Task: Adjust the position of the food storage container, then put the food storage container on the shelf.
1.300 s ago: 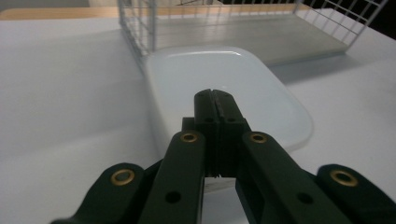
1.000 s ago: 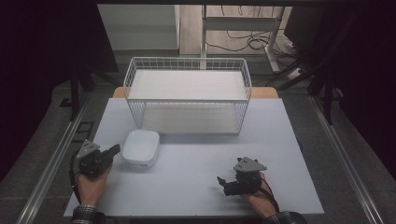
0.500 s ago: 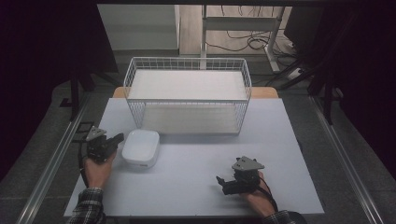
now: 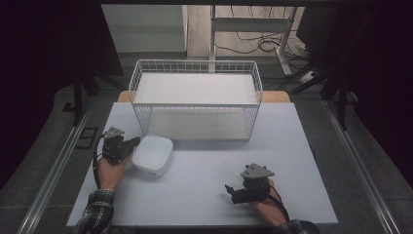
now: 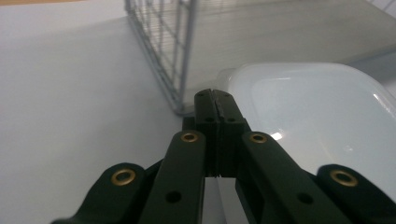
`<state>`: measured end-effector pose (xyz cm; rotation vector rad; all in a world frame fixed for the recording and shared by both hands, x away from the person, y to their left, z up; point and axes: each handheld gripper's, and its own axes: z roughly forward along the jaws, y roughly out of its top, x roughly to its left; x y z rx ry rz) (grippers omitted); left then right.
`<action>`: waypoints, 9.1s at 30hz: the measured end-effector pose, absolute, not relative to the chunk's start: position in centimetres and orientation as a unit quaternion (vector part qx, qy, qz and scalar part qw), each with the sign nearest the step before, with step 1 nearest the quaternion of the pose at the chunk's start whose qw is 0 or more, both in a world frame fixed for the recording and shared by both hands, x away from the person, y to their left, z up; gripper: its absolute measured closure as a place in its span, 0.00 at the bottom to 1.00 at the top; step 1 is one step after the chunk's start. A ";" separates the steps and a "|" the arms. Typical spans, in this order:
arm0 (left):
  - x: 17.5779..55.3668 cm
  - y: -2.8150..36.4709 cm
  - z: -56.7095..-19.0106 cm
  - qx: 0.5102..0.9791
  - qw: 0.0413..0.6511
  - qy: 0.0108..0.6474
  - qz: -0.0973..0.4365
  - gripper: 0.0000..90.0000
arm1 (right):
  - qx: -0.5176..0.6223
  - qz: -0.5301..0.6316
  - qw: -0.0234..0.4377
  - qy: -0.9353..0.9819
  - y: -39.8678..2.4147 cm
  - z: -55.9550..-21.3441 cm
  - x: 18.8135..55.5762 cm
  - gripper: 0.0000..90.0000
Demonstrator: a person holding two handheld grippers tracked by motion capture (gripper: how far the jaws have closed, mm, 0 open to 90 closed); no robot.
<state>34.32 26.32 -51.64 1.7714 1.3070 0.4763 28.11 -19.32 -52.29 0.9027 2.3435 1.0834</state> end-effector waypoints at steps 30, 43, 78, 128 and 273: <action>35.5 18.9 -50.8 0.773 0.436 0.439 0.141 1.00 | 0.330 0.399 0.189 0.834 -19.1 -52.4 28.2 0.00; 34.6 17.1 -50.2 0.776 0.441 0.422 0.159 1.00 | 0.333 0.414 0.181 0.827 -19.2 -52.0 28.2 0.00; 26.9 18.3 -52.5 0.760 0.425 0.480 0.111 1.00 | 0.278 0.406 0.101 0.865 -11.0 -51.8 35.3 0.96; 24.7 16.9 -52.4 0.787 0.437 0.415 0.134 0.08 | 0.320 0.412 0.181 0.834 -20.0 -49.7 28.7 0.12; 36.0 14.8 -48.4 0.728 0.494 0.466 0.097 0.86 | 0.400 0.449 0.142 0.786 -13.7 -45.8 38.2 0.85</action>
